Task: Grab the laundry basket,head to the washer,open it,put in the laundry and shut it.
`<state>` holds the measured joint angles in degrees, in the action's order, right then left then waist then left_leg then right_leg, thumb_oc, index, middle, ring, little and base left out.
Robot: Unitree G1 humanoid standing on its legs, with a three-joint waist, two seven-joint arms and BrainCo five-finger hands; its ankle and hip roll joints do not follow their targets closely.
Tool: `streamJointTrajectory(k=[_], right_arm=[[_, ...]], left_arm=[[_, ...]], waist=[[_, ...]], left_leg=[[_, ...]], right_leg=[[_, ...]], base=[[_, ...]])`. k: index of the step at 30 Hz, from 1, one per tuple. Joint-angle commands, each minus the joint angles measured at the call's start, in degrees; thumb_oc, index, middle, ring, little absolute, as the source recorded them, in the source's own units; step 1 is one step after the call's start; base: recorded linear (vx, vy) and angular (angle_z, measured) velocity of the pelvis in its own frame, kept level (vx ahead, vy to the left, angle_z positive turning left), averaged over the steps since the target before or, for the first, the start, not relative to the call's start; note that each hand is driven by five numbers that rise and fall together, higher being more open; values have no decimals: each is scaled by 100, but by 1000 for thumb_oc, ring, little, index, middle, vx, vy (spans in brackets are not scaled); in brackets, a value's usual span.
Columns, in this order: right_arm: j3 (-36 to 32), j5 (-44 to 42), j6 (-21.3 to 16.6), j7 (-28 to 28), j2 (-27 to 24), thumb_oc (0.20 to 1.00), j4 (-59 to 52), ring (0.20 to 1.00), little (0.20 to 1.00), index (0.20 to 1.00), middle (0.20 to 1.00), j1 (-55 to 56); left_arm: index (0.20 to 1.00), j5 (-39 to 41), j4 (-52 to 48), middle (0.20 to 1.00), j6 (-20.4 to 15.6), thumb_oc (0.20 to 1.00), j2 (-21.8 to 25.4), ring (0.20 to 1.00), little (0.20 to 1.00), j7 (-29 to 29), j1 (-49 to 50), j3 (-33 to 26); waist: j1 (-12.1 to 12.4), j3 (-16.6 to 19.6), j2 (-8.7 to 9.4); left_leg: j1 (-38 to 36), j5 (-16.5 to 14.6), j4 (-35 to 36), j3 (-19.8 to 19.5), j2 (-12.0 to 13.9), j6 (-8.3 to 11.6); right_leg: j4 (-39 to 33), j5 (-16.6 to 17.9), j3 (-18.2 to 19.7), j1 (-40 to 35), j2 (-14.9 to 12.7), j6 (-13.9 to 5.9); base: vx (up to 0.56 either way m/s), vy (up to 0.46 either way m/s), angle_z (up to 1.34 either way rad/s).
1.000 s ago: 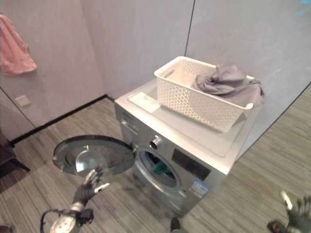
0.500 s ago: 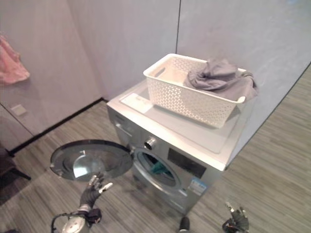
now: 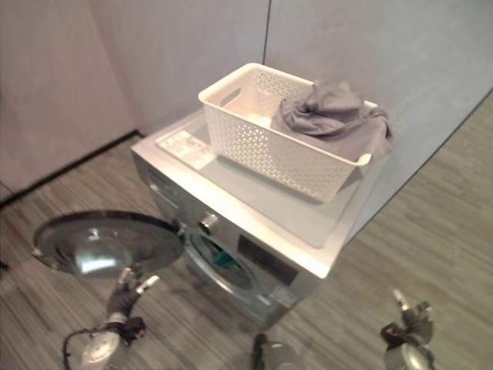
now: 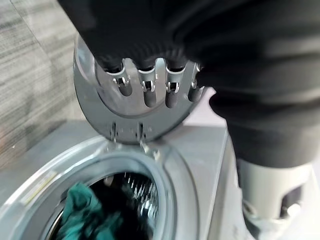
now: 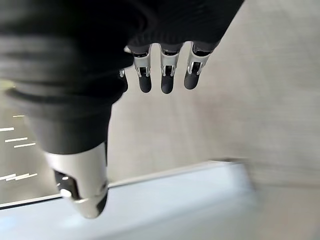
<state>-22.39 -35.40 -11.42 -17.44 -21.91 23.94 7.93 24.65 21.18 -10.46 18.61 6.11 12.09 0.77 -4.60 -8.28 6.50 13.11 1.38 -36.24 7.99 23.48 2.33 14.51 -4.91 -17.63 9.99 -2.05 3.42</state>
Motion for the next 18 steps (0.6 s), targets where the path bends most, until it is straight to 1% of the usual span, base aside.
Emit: streamJointTrajectory(k=[1,2,3,4,5,6,7,8,9,10,11,12,13,14,15,16,17,18], right_arm=[[-356,836,-249,-461,-789,1000,-716,1000,1000,1000,1000,-232],[-553,1151,-217,-522,-995,1000,-1051,1000,1000,1000,1000,-239],[-763,1792,-180,-786,-1547,1000,-1389,1000,1000,1000,1000,-424],[-761,2112,-131,-861,-1777,1000,-1566,1000,1000,1000,1000,-606],[-759,2129,-115,-872,-1784,1000,-1576,1000,1000,1000,1000,-619],[-799,2454,-95,-930,-2162,1000,-1747,1000,1000,1000,1000,-892],[-791,2460,-93,-936,-2174,1000,-1743,1000,1000,1000,1000,-901],[-771,2555,-58,-827,-2534,1000,-1732,1000,1000,1000,1000,-1153],[-690,2597,-25,-833,-2654,1000,-1726,1000,1000,1000,1000,-1280],[-335,2861,165,-682,-2954,1000,-1684,1000,1000,1000,1000,-1665],[-173,2933,257,-629,-3084,1000,-1647,1000,1000,1000,1000,-1864],[28,2920,272,-652,-3135,1000,-1621,1000,1000,1000,1000,-2108],[187,2901,266,-623,-3126,1000,-1626,1000,1000,1000,1000,-2328],[471,2971,344,-466,-3146,1000,-1699,1000,1000,1000,1000,-2577],[697,3039,421,-350,-3190,1000,-1803,1000,1000,1000,1000,-2819],[795,3170,453,-281,-3272,1000,-1913,1000,1000,1000,1000,-2905],[880,3245,510,-179,-3311,1000,-1961,1000,1000,1000,1000,-2931],[891,3248,517,-176,-3308,1000,-1962,1000,1000,1000,1000,-2945]], left_arm=[[1000,-46,-572,1000,-195,1000,-47,1000,1000,-56,-283,133],[1000,-87,-591,1000,-176,1000,-35,1000,1000,-103,-280,145],[1000,-156,-583,1000,-202,1000,18,1000,1000,-144,-319,188],[1000,-205,-566,1000,-207,1000,18,1000,1000,-148,-365,283],[1000,-209,-555,1000,-212,1000,2,1000,1000,-146,-380,283],[1000,-230,-592,1000,-240,1000,-15,1000,1000,-230,-316,390],[1000,-231,-591,1000,-242,1000,-27,1000,1000,-230,-317,389],[1000,-255,-616,1000,-243,1000,16,1000,1000,-357,-299,575],[1000,-236,-640,1000,-229,1000,46,1000,1000,-404,-295,642],[1000,-211,-737,1000,-161,1000,160,1000,1000,-509,-293,798],[1000,-203,-774,1000,-141,1000,213,1000,1000,-532,-329,825],[1000,-194,-777,1000,-145,1000,278,1000,1000,-521,-396,888],[1000,-224,-746,1000,-149,1000,315,1000,1000,-515,-431,920],[1000,-261,-766,1000,-147,1000,380,1000,1000,-534,-463,920],[1000,-225,-793,1000,-151,1000,418,1000,1000,-521,-452,860],[1000,-234,-796,1000,-160,1000,428,1000,1000,-495,-447,835],[1000,-262,-786,1000,-156,1000,432,1000,1000,-507,-472,818],[1000,-263,-785,1000,-156,1000,429,1000,1000,-507,-471,810]], waist=[[-184,-249,-18],[-167,-229,8],[-59,-209,35],[-15,-207,-3],[-20,-209,5],[44,-117,-79],[41,-142,-77],[75,-14,-94],[80,38,-94],[121,29,-113],[109,-27,-120],[97,-88,-122],[100,-117,-125],[128,-125,-140],[124,-160,-173],[108,-192,-167],[113,-196,-118],[100,-207,-117]], left_leg=[[-662,-438,750,638,-426,204],[-418,-698,1031,676,-707,156],[-84,-833,1414,546,-1050,186],[-59,-711,1731,507,-1209,127],[-96,-666,1815,526,-1243,118],[-373,-802,2354,189,-1492,57],[-431,-778,2414,197,-1511,53],[-555,-792,2587,91,-1682,8],[-654,-781,2705,124,-1738,-36],[-853,-792,2905,82,-1858,-203],[-908,-769,2945,63,-1892,-269],[-947,-785,2951,27,-1923,-326],[-982,-826,2945,7,-1952,-366],[-1014,-900,2980,-52,-1962,-397],[-1048,-949,2966,-96,-1887,-351],[-1094,-980,2947,-108,-1860,-330],[-1099,-1030,2898,-99,-1876,-303],[-1105,-1039,2884,-105,-1879,-304]], right_leg=[[-1724,-69,307,-1147,-369,-515],[-1761,-78,314,-1196,-428,-542],[-1778,-106,389,-1271,-453,-606],[-1742,-43,340,-1221,-476,-639],[-1735,-40,343,-1212,-504,-647],[-1713,-47,434,-1295,-487,-761],[-1717,-48,433,-1327,-500,-768],[-1649,-32,392,-1413,-596,-841],[-1527,-46,390,-1418,-652,-874],[-828,-78,497,-1249,-745,-932],[-374,-95,602,-1041,-771,-971],[7,-67,752,-825,-775,-1019],[119,-61,862,-699,-793,-1037],[-227,2,866,-593,-892,-1015],[-627,245,855,-452,-1074,-1068],[-765,302,870,-379,-1138,-1090],[-969,319,864,-462,-1178,-1120],[-1015,338,851,-501,-1179,-1124]], base=[[183,76,21],[190,148,41],[123,208,23],[62,164,-23],[146,223,-72],[164,146,-94],[334,283,-88],[244,205,-67],[349,367,-43],[188,288,8],[129,276,23],[50,144,16],[92,61,-6],[126,-58,19],[131,-112,40],[106,-115,36],[61,-45,18],[91,-86,25]])
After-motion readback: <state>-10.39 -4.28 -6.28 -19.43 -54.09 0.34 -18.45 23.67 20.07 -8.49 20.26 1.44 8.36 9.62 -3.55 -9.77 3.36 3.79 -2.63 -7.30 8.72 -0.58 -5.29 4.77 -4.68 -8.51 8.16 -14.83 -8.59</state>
